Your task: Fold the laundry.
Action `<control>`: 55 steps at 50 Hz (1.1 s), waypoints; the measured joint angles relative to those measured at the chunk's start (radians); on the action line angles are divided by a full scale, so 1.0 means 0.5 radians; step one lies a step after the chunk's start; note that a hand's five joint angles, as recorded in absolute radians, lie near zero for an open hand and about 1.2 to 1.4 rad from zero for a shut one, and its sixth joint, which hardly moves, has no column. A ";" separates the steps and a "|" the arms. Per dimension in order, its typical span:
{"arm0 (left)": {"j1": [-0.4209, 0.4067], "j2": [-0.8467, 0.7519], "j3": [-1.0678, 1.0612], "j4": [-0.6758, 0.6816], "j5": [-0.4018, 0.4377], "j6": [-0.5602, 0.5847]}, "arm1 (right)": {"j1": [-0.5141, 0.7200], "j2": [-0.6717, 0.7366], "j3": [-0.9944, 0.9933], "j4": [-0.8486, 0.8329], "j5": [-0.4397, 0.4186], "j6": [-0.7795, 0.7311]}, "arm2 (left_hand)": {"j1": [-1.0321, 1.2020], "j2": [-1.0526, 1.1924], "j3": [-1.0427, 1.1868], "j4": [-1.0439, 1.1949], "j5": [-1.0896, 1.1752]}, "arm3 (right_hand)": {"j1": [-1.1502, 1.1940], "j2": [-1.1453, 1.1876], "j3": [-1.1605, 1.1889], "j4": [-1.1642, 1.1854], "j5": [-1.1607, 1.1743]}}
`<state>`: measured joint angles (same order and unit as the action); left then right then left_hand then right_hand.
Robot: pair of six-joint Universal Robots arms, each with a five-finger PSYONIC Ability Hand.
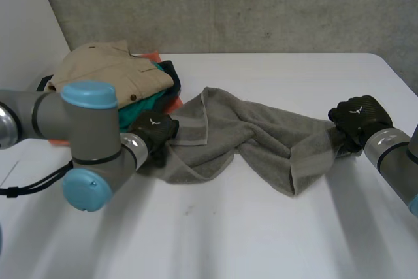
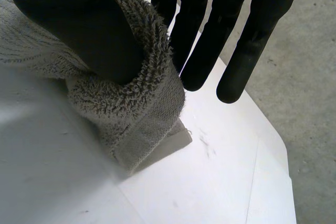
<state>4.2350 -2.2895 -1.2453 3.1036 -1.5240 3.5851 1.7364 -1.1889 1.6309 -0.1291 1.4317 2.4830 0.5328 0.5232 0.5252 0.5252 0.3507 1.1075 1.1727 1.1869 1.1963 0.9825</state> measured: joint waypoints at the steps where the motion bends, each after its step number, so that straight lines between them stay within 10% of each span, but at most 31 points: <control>1: -0.002 -0.008 0.005 0.003 -0.004 0.010 | 0.000 0.000 0.000 0.000 0.000 0.000 | 0.000 0.000 0.000 0.000 0.000 | 0.000 0.000 0.000 0.000 0.000; 11: -0.024 -0.040 0.029 0.019 -0.103 0.063 | -0.003 -0.052 -0.012 0.011 -0.004 -0.011 | 1.158 1.203 1.188 1.204 1.186 | -1.395 -1.556 -1.560 -1.584 -1.537; 27: -0.037 0.282 -0.075 0.054 -0.113 0.039 | 0.041 -0.673 0.238 0.320 -0.362 -0.254 | 1.161 1.245 1.228 1.246 1.207 | -1.471 -1.623 -1.650 -1.670 -1.613; 52: 0.008 0.513 -0.285 0.061 -0.106 0.041 | 0.424 0.561 -0.774 0.959 -0.042 -0.435 | 1.161 1.262 1.247 1.264 1.207 | -1.278 -1.407 -1.431 -1.440 -1.346; 55: 0.027 0.530 -0.285 0.061 -0.106 0.040 | 0.425 0.563 -0.798 0.963 -0.003 -0.478 | 1.190 1.327 1.317 1.330 1.266 | -0.598 -0.720 -0.751 -0.760 -0.680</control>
<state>4.2483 -2.0247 -1.3877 3.1340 -1.5769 3.6049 1.9489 -0.9075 1.2318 0.3522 1.4300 2.2441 1.1276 1.1867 1.1836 1.1900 0.9835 0.8084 0.8129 0.8114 0.8162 0.6426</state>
